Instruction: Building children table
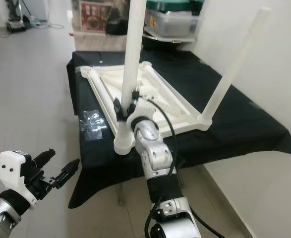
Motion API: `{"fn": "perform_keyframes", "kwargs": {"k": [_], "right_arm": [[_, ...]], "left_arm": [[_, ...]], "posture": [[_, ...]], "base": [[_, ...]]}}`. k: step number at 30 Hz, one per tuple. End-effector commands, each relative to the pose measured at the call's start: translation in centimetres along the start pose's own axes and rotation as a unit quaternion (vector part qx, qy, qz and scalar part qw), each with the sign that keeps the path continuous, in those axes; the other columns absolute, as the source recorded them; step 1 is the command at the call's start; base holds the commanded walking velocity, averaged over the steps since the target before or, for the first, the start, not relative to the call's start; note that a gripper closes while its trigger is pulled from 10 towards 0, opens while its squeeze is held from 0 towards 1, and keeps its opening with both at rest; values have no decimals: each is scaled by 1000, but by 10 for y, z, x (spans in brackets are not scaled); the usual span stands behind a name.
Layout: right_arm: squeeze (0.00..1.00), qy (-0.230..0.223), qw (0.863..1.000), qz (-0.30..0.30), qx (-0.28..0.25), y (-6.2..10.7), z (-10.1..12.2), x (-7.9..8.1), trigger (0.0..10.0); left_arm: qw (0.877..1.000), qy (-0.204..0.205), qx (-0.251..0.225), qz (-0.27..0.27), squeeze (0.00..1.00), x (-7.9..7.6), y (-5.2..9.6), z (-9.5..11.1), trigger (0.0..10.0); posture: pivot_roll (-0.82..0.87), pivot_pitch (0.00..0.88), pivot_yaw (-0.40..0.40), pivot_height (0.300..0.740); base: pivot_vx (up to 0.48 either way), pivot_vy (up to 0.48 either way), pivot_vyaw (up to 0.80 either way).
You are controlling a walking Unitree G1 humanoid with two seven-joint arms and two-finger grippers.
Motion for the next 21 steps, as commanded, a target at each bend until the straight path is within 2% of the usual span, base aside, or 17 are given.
{"fn": "perform_keyframes", "kwargs": {"k": [1, 5, 6, 7, 8, 10, 16, 18, 19, 21], "right_arm": [[1000, -18, 1000, 12, -16, 1, 14, 3, 10000], [1000, -8, 999, 45, -26, 1, 23, 3, 10000], [212, -1, 998, 52, -26, 0, 24, 2, 10000], [212, 3, 998, 55, -26, 0, 25, 1, 10000], [0, 11, 998, 61, -26, -2, 26, -1, 10000], [0, 17, 997, 65, -26, -2, 27, -3, 10000], [0, 51, 995, 84, -15, -13, 24, -24, 10000], [0, 51, 995, 84, -15, -13, 24, -24, 10000], [0, 49, 995, 91, -14, -16, 24, -29, 10000], [0, 32, 990, 137, -26, -22, 27, -35, 10000]], "left_arm": [[1000, -6, 9, -3, 0, 1, -1, -2, 10000], [1000, -6, 9, -7, 0, 1, -2, -3, 10000], [1000, -6, 9, -8, 0, 1, -3, -3, 10000], [1000, -7, 9, -9, 0, 0, -3, -3, 10000], [1000, -7, 9, -10, 0, 0, -3, -3, 10000], [1000, -7, 9, -10, 0, 0, -4, -3, 10000], [1000, -8, 10, -14, 0, -1, -5, -3, 10000], [1000, -8, 10, -14, 0, -1, -5, -3, 10000], [1000, -7, 10, -15, 0, -1, -5, -4, 10000], [1000, -7, 10, -16, 0, -1, -5, -4, 10000]], "posture": [[120, 0, -102, 740], [114, 0, -100, 740], [114, 0, -100, 740], [114, 0, -100, 740], [111, 0, -99, 740], [111, 0, -99, 740], [110, 0, -103, 740], [110, 0, -103, 740], [112, 0, -105, 740], [110, 0, -104, 740]], "base": [[0, 0, 0], [0, 0, 0], [0, 0, 0], [0, 0, 0], [0, 0, 0], [0, 0, 0], [0, 0, 0], [0, 0, 0], [0, 0, 0], [0, 0, 0]]}}
Point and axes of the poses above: a point about 5 cm out from each wrist's last joint towards the gripper, its own y axis pointing back from the gripper into the wrist, its own z axis along the axis of the wrist's last joint, x = y × z, the point moved 2 cm from there along -y, pointing out of the wrist towards the gripper, and after that the axes turned 10 degrees about y, right-handed, at the moved point
